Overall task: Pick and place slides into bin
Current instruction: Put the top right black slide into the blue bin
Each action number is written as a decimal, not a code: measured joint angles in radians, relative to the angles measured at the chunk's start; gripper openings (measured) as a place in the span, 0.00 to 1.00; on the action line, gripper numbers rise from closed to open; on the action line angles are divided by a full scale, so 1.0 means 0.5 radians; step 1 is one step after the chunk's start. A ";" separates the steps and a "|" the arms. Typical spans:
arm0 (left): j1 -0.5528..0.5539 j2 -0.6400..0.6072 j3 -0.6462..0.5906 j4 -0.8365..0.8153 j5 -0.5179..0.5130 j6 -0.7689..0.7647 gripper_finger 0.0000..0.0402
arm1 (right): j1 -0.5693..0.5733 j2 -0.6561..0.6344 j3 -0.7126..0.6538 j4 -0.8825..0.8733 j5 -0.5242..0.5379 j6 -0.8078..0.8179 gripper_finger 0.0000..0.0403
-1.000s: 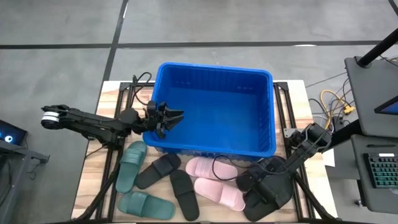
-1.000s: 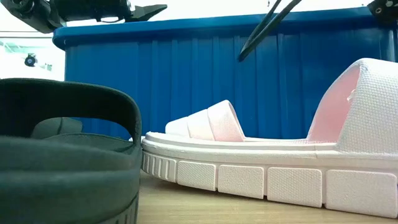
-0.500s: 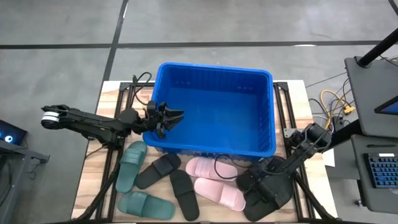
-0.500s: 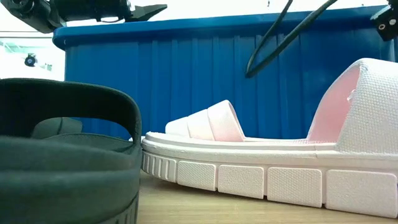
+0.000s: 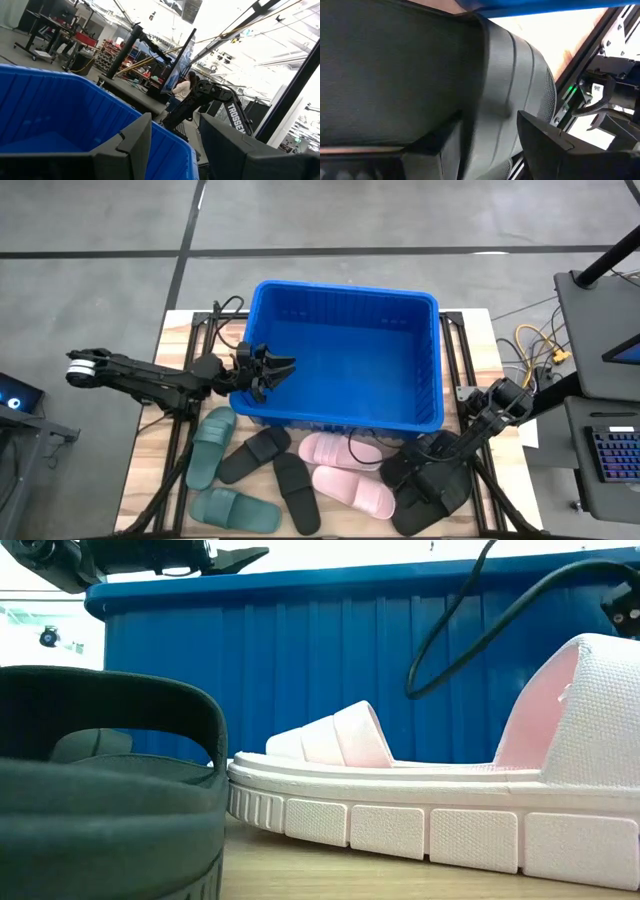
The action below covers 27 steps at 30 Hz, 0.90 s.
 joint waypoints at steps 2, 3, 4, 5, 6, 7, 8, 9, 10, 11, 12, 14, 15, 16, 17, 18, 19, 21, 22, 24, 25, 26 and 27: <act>0.000 0.000 0.000 0.000 0.000 0.000 0.38 | 0.000 0.000 -0.016 0.003 0.000 0.000 0.44; 0.000 0.000 0.000 0.000 0.000 0.000 0.38 | 0.000 0.000 -0.023 0.003 0.000 0.003 0.44; 0.000 0.000 0.000 0.000 0.000 0.000 0.38 | 0.000 0.000 -0.027 0.003 0.000 0.011 0.44; 0.000 0.000 0.000 0.000 0.000 0.000 0.38 | 0.000 0.000 -0.028 0.007 0.000 0.015 0.44; 0.000 0.000 0.000 0.000 0.000 0.000 0.38 | 0.000 0.000 -0.028 0.013 0.000 0.015 0.44; 0.000 0.000 0.000 0.000 0.000 0.000 0.38 | 0.000 0.000 -0.028 0.016 0.000 0.016 0.44; 0.000 0.000 0.000 0.000 0.000 0.000 0.38 | 0.000 0.000 -0.028 0.025 0.000 0.016 0.44; 0.000 0.000 0.000 0.000 0.000 0.000 0.38 | 0.000 0.000 -0.028 0.032 0.000 0.016 0.44; 0.000 0.000 0.000 0.000 0.000 0.000 0.38 | 0.000 0.000 -0.028 0.031 0.000 0.016 0.44; 0.000 0.000 0.000 0.001 0.000 0.000 0.38 | 0.000 -0.001 -0.028 0.031 0.000 0.016 0.44; 0.000 0.000 0.000 0.000 0.000 0.000 0.38 | 0.000 0.000 -0.028 0.031 0.000 0.017 0.44; 0.000 0.000 0.000 0.000 0.000 0.000 0.38 | 0.000 -0.001 -0.033 0.032 0.000 0.042 0.43; 0.000 0.000 0.000 0.000 0.000 0.000 0.38 | 0.000 0.000 -0.035 0.032 -0.001 0.073 0.43; 0.000 0.000 0.000 0.000 0.000 0.000 0.38 | 0.000 0.000 -0.036 0.033 -0.001 0.100 0.42; 0.000 0.000 0.000 0.000 0.000 0.000 0.38 | 0.000 0.000 -0.036 0.033 -0.001 0.115 0.41; 0.000 0.000 0.000 0.000 0.000 0.000 0.38 | 0.000 -0.001 -0.037 0.033 -0.002 0.120 0.40; 0.000 0.000 0.000 0.000 0.000 0.000 0.38 | 0.000 -0.001 -0.037 0.033 -0.002 0.121 0.39; 0.000 0.000 0.000 0.000 0.000 0.000 0.38 | 0.000 -0.001 -0.038 0.033 -0.002 0.121 0.35; 0.000 0.000 0.000 0.000 0.000 0.000 0.38 | 0.000 -0.001 -0.038 0.034 -0.002 0.121 0.33; 0.000 0.000 0.000 0.000 0.000 0.000 0.38 | -0.001 -0.001 -0.038 0.034 -0.002 0.121 0.29; 0.000 0.000 0.000 0.000 0.000 0.000 0.38 | -0.001 -0.001 -0.038 0.034 -0.005 0.121 0.26; 0.000 0.000 0.000 0.000 0.000 0.000 0.38 | -0.001 -0.002 -0.038 0.033 -0.010 0.121 0.24; 0.000 0.000 0.000 0.000 0.000 0.000 0.38 | -0.001 -0.002 -0.038 0.034 -0.010 0.121 0.22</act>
